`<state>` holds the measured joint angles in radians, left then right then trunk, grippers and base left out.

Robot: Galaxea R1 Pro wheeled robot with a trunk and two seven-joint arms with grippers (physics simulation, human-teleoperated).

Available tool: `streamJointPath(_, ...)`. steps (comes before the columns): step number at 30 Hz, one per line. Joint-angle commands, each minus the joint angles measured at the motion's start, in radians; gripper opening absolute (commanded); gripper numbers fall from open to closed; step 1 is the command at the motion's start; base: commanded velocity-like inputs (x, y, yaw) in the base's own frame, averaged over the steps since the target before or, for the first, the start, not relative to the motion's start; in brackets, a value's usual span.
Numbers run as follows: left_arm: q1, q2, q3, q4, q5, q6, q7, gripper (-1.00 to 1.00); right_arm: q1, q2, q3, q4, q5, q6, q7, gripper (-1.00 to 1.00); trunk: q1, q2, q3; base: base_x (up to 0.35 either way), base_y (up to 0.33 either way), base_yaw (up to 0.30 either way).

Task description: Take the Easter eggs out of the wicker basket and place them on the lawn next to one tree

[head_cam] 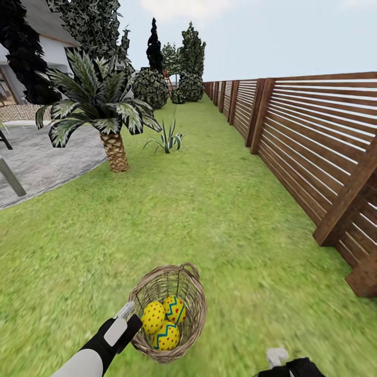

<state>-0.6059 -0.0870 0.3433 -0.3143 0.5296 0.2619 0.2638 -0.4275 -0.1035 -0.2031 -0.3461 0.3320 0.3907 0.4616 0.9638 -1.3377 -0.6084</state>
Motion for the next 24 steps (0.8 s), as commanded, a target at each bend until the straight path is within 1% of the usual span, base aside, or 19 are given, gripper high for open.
streamJointPath(1,0.0,0.0,0.0,-0.003,0.013,0.003,0.006,-1.0,0.0,0.0,-0.009,0.035,0.01,-0.046,0.007,1.0,-0.004,0.007,0.002,0.0,0.0,0.0)
streamJointPath(2,0.0,0.0,0.0,-0.003,0.013,0.004,0.006,-1.0,0.001,0.0,-0.009,0.074,0.009,-0.11,0.001,1.0,-0.008,0.014,0.005,0.0,0.0,0.0)
streamJointPath(3,0.0,0.0,0.0,-0.003,0.013,0.004,0.006,-1.0,0.001,-0.001,-0.009,0.113,0.009,-0.168,-0.037,1.0,-0.012,0.021,0.009,0.0,0.0,0.0)
streamJointPath(4,0.0,0.0,0.0,-0.003,0.013,0.004,0.006,-1.0,0.002,0.0,-0.01,0.134,0.008,-0.196,-0.11,1.0,-0.015,0.028,0.012,0.0,0.0,0.0)
streamJointPath(6,0.0,0.0,0.0,-0.003,0.013,0.003,0.006,-1.0,0.003,-0.002,-0.01,0.139,0.002,-0.201,-0.132,1.0,-0.023,0.042,0.018,0.0,0.0,0.0)
streamJointPath(8,0.0,0.0,0.0,-0.003,0.013,0.003,0.006,-1.0,0.011,-0.004,-0.01,0.144,0.001,-0.202,-0.136,1.0,-0.031,0.056,0.024,0.0,0.0,0.0)
streamJointPath(10,0.0,0.0,0.0,-0.002,0.013,0.003,0.006,-1.0,0.021,-0.004,-0.01,0.177,0.002,-0.212,-0.16,1.0,-0.038,0.07,0.031,0.0,0.0,0.0)
streamJointPath(11,0.0,0.0,0.0,-0.002,0.013,0.003,0.006,-1.0,0.023,-0.003,-0.01,0.218,0.001,-0.242,-0.206,1.0,-0.042,0.077,0.034,0.005,0.0,0.0)
streamJointPath(12,0.0,0.0,0.0,-0.002,0.013,0.003,0.006,-1.0,0.024,-0.001,-0.01,0.284,0.004,-0.309,-0.274,1.0,-0.046,0.084,0.037,0.094,-0.059,0.0)
streamJointPath(13,0.0,0.0,0.0,-0.002,0.013,0.003,0.006,-1.0,0.024,-0.001,-0.01,0.325,0.005,-0.356,-0.31,1.0,-0.05,0.091,0.04,0.166,-0.126,0.0)
streamJointPath(14,0.0,0.0,0.0,-0.002,0.013,0.003,0.006,-1.0,0.028,-0.001,-0.01,0.348,0.004,-0.381,-0.326,1.0,-0.054,0.098,0.043,0.209,-0.167,0.0)
streamJointPath(16,0.0,0.0,0.0,-0.002,0.013,0.003,0.006,-1.0,0.046,0.0,-0.01,0.362,0.002,-0.397,-0.336,1.0,-0.061,0.112,0.049,0.231,-0.187,0.0)
streamJointPath(21,0.0,0.0,0.0,-0.002,0.013,0.003,0.006,-1.0,0.079,-0.003,-0.01,0.364,-0.001,-0.403,-0.337,1.0,-0.081,0.147,0.065,0.239,-0.195,0.0)
streamJointPath(24,0.0,0.0,0.0,-0.002,0.013,0.003,0.006,-1.0,0.086,-0.002,-0.01,0.364,0.001,-0.403,-0.337,1.0,-0.092,0.168,0.074,0.24,-0.196,0.0)
